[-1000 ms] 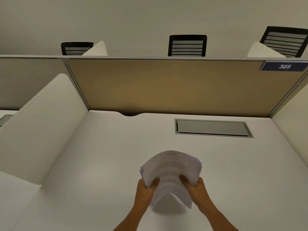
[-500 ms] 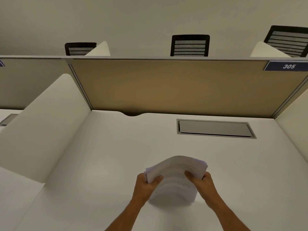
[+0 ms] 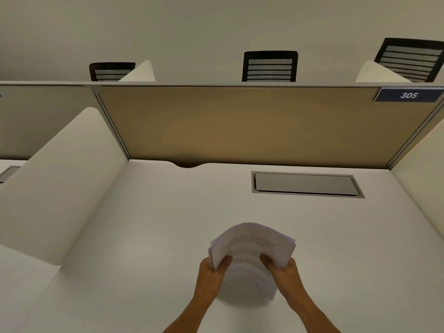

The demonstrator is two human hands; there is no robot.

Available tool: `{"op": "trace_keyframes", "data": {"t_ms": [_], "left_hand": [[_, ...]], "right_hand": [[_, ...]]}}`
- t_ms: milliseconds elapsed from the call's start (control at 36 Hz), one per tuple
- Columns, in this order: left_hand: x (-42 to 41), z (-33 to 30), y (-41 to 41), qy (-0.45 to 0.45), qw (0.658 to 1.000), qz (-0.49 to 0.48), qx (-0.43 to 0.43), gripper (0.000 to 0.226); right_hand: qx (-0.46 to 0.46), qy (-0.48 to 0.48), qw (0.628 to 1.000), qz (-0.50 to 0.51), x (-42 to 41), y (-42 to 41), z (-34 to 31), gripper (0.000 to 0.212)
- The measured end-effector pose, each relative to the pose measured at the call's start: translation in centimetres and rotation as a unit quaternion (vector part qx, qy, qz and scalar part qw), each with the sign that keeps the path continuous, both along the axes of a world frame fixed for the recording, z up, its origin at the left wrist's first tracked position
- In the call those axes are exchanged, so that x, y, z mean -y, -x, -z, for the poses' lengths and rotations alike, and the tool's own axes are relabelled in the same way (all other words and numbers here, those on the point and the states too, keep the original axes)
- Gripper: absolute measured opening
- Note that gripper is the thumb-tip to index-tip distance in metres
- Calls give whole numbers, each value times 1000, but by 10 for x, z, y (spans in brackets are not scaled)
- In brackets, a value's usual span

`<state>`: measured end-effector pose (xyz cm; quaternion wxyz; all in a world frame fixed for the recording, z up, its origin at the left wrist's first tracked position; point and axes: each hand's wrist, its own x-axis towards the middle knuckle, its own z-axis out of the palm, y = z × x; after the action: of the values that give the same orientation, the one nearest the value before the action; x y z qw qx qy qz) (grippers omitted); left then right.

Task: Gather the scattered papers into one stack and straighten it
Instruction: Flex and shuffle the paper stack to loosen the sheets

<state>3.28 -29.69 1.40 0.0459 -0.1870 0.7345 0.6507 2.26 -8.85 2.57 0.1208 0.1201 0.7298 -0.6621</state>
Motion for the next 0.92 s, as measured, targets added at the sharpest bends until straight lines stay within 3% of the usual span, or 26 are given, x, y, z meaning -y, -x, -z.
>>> {"op": "trace_keyframes", "data": {"t_ms": [139, 306, 472, 583, 722, 833, 917], "left_hand": [[3, -4, 3, -26, 999, 4, -21, 17], [3, 4, -4, 9, 999, 39, 21, 14], [6, 4, -6, -1, 999, 31, -20, 25], [5, 14, -10, 17, 998, 56, 28, 12], [10, 23, -12, 31, 995, 84, 55, 24], [29, 10, -3, -31, 996, 81, 7, 31], [47, -4, 18, -30, 997, -26, -72, 44]], "right_hand": [[-20, 6, 1000, 11, -3, 1, -4, 17], [20, -26, 999, -6, -1, -4, 7, 12], [-5, -34, 999, 20, -5, -2, 11, 15], [33, -63, 997, -5, -4, -6, 25, 8], [46, -111, 992, -36, -6, -4, 34, 9], [31, -182, 978, -98, -13, 12, 21, 8], [-2, -253, 953, -167, -19, 28, 6, 14]]}}
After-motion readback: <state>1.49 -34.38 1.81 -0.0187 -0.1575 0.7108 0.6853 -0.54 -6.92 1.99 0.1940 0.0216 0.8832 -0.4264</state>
